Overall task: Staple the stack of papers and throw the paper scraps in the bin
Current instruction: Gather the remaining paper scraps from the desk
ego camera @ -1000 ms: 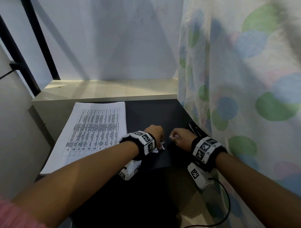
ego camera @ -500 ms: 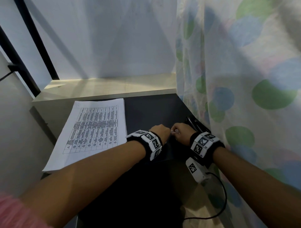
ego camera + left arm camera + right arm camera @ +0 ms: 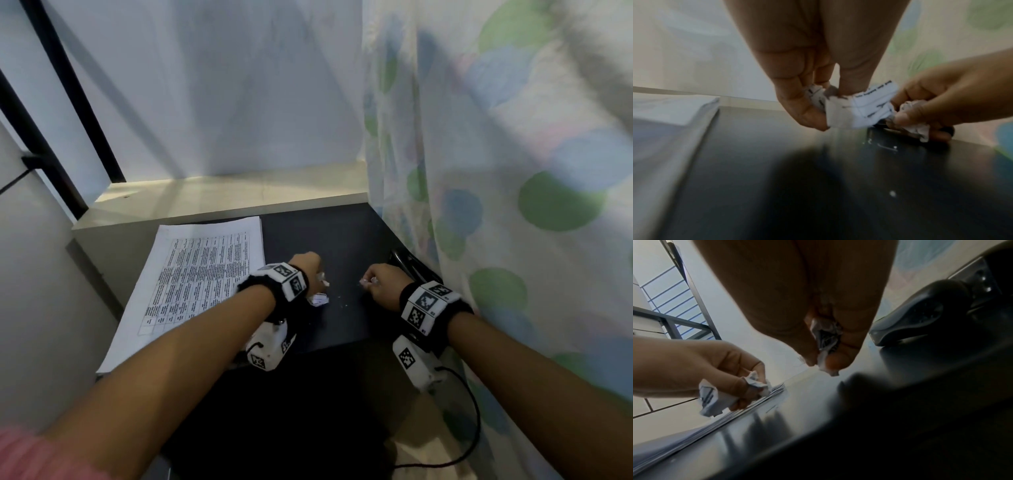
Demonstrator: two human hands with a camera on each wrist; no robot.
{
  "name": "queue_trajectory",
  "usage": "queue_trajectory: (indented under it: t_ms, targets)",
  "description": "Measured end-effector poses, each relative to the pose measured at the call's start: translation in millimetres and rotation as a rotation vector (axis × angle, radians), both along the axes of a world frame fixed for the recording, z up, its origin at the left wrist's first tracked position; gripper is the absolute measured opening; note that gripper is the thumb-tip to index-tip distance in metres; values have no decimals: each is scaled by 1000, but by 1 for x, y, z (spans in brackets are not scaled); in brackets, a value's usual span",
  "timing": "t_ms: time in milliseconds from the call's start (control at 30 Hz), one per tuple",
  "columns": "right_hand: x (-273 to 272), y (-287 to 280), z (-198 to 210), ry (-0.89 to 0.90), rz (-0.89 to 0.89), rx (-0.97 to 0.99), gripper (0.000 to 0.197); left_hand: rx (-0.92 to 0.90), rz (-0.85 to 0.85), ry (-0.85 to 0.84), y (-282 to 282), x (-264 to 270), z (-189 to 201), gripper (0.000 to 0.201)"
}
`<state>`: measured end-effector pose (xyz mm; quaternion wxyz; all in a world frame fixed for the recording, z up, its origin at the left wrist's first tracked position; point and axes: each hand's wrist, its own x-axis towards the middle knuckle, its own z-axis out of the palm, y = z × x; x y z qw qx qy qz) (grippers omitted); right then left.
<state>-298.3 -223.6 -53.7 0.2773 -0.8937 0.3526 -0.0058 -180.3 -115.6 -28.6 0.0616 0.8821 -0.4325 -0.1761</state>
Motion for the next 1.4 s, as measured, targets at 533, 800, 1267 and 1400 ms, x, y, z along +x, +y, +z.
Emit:
queue_trajectory:
  t_ms: [533, 800, 1267, 1400]
  targets:
    - [7, 12, -1, 53, 33, -26, 28, 25, 25, 33, -9, -20, -9, 37]
    - [5, 12, -2, 21, 28, -20, 27, 35, 34, -6, -14, -32, -9, 40]
    - [-5, 11, -1, 10, 20, 25, 32, 132, 20, -18, -27, -39, -5, 37]
    - [-5, 10, -1, 12, 13, 24, 33, 137, 30, -10, -30, -35, -2, 41]
